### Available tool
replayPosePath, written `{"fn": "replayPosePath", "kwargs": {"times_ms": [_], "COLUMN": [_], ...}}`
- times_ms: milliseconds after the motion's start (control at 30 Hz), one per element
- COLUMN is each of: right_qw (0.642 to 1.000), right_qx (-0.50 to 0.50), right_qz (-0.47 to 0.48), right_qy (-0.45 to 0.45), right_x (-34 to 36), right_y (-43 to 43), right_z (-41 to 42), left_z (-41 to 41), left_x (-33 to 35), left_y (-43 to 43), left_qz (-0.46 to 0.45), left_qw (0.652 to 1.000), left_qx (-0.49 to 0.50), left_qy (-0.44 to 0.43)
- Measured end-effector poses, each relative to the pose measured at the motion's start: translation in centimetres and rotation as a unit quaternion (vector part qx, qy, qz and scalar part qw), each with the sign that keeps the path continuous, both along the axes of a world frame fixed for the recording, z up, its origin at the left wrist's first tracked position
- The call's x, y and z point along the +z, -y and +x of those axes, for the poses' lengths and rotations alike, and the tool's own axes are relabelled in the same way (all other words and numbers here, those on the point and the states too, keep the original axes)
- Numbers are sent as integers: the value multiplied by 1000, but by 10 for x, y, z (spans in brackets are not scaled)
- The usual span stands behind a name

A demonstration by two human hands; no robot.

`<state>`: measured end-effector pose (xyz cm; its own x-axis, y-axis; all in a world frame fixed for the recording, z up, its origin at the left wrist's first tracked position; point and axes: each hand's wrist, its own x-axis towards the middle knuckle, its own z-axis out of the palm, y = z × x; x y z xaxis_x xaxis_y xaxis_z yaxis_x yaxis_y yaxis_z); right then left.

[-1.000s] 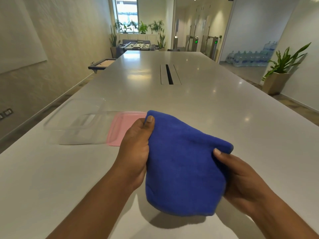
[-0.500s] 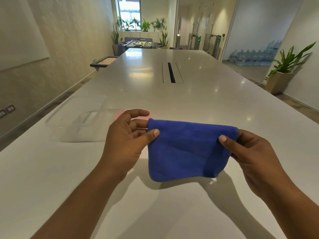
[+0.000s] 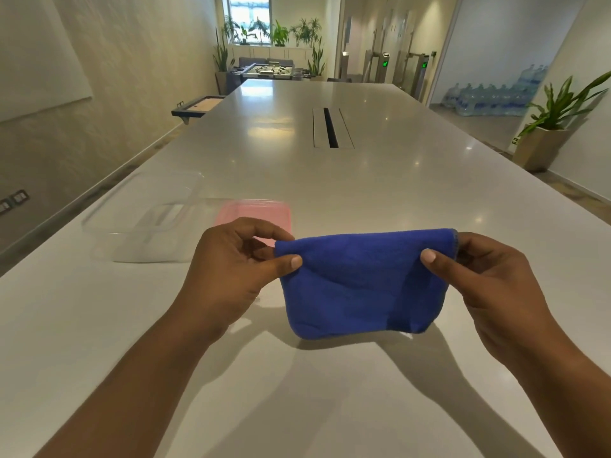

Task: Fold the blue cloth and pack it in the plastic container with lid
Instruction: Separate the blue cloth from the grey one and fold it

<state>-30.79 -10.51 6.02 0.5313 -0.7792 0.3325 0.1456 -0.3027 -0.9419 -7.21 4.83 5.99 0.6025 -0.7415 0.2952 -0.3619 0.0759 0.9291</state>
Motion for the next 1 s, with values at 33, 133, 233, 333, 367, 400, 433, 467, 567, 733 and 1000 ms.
{"fn": "replayPosePath", "kwargs": {"times_ms": [33, 133, 233, 333, 367, 400, 433, 467, 567, 733, 1000], "right_qw": [1000, 1000, 999, 997, 996, 995, 993, 990, 984, 962, 876], "right_qx": [7, 19, 28, 50, 61, 77, 97, 122, 160, 113, -103], "right_qz": [-4, 6, 41, 56, 61, 68, 74, 71, 74, 61, -254], "right_qy": [-1, -2, -5, -3, 0, 1, 1, -2, -37, -239, -396], "right_x": [0, -3, -8, -9, -10, -10, -10, -11, -18, -39, -64], "right_y": [-1, -2, -3, -7, -8, -8, -10, -10, -12, -16, -19], "right_z": [0, 0, 0, 1, 1, 1, 2, 2, 3, -5, 8], "left_z": [0, 0, -2, -7, -8, -9, -10, -10, -8, -3, -40], "left_x": [-1, -3, -6, -8, -8, -9, -10, -11, -20, -52, -84], "left_y": [0, -1, 0, 0, 0, 0, 1, 2, 4, 4, 1], "left_qz": [2, 12, -14, -64, -79, -90, -97, -102, -91, 65, 151], "left_qw": [1000, 1000, 999, 996, 995, 995, 994, 994, 995, 994, 951], "left_qx": [0, 9, -36, -63, -60, -52, -42, -29, 22, 69, 65], "left_qy": [0, 15, -1, -19, -10, 3, 13, 18, 16, 49, 264]}}
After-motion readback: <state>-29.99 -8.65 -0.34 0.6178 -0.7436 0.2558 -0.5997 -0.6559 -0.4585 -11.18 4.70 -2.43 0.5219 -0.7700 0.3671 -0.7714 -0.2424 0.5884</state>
